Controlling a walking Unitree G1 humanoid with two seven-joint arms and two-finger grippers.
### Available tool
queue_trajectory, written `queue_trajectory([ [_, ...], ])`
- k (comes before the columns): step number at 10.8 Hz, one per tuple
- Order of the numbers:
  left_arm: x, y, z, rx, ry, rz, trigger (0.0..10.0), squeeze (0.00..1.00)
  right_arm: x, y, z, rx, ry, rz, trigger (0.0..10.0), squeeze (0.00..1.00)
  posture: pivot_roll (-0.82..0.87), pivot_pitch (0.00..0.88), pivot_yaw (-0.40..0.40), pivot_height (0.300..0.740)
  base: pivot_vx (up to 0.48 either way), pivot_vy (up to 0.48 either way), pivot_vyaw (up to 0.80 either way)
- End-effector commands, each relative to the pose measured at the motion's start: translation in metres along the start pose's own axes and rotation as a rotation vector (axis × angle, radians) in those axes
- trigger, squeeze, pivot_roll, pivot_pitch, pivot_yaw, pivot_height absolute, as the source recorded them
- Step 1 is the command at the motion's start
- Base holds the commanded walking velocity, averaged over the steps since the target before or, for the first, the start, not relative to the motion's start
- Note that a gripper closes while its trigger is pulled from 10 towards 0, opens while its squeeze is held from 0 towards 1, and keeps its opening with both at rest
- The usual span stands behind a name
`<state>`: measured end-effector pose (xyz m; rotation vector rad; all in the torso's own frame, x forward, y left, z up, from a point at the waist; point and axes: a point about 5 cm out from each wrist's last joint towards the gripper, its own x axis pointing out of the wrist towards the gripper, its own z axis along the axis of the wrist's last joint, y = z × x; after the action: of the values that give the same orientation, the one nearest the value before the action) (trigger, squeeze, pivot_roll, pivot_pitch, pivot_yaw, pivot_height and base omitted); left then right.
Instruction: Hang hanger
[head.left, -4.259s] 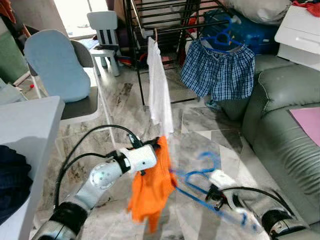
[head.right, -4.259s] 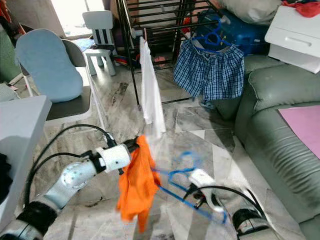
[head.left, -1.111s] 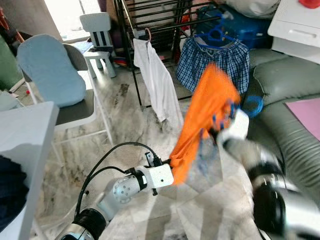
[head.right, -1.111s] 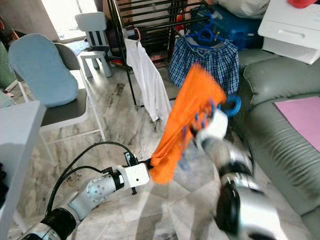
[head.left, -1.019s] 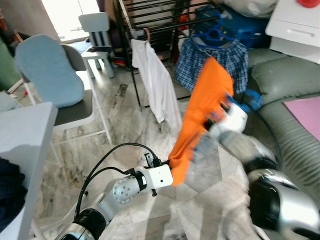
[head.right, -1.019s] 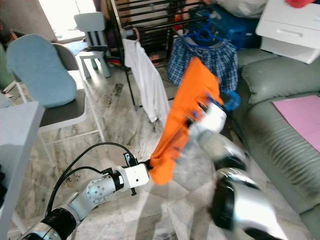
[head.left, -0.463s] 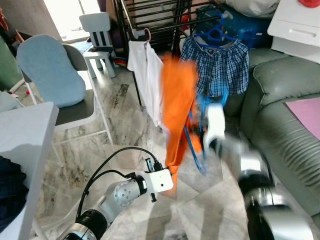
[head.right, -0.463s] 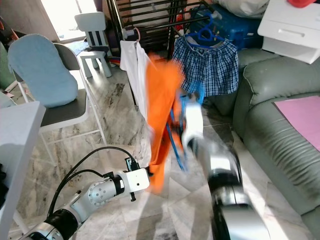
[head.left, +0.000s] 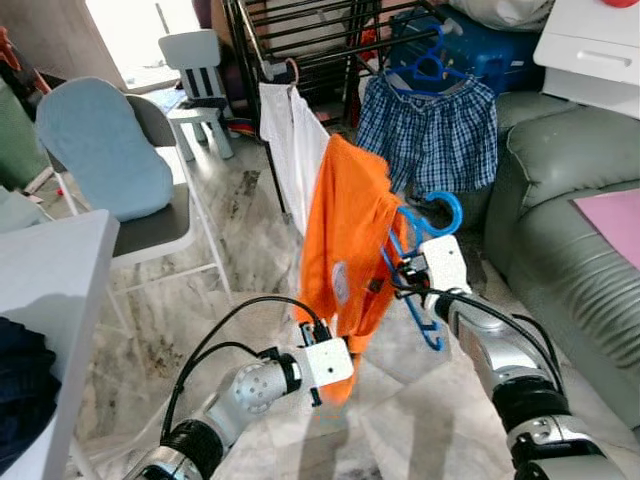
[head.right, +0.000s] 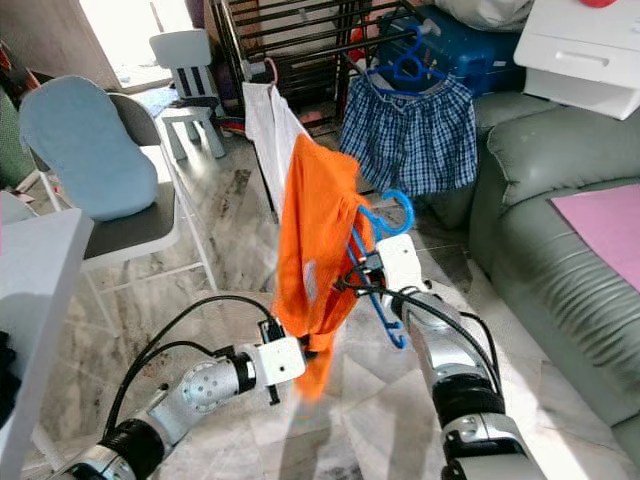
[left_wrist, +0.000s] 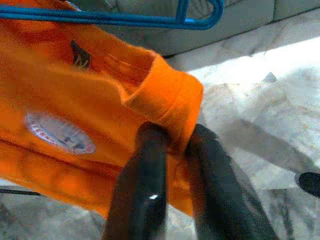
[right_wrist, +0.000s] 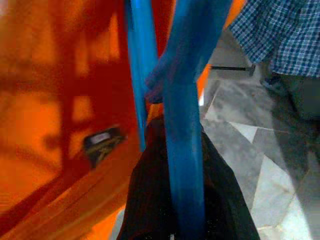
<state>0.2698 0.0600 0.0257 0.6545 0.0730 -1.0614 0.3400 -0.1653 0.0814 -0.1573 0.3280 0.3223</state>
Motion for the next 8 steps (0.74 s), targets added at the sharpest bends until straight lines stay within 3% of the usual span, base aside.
queue_trajectory([
  [1, -0.002, 0.001, -0.005, -0.061, 0.015, -0.019, 10.0, 1.0, 0.0, 0.001, 0.01, -0.019, -0.06, -0.01, 10.0, 0.0, -0.24, 0.0, 0.14, 0.74, 0.0, 0.0, 0.0],
  [5, -0.005, 0.004, -0.005, -0.087, 0.008, -0.033, 10.0, 1.0, -0.003, 0.0, -0.002, -0.152, -0.029, -0.004, 10.0, 0.0, -0.22, 0.0, 0.138, 0.74, 0.0, 0.0, 0.0],
  [8, -0.019, 0.026, 0.003, 0.027, -0.027, 0.019, 10.0, 1.0, -0.029, -0.012, -0.039, -0.37, 0.076, 0.146, 10.0, 0.0, -0.22, 0.0, 0.134, 0.74, 0.0, 0.0, 0.0],
])
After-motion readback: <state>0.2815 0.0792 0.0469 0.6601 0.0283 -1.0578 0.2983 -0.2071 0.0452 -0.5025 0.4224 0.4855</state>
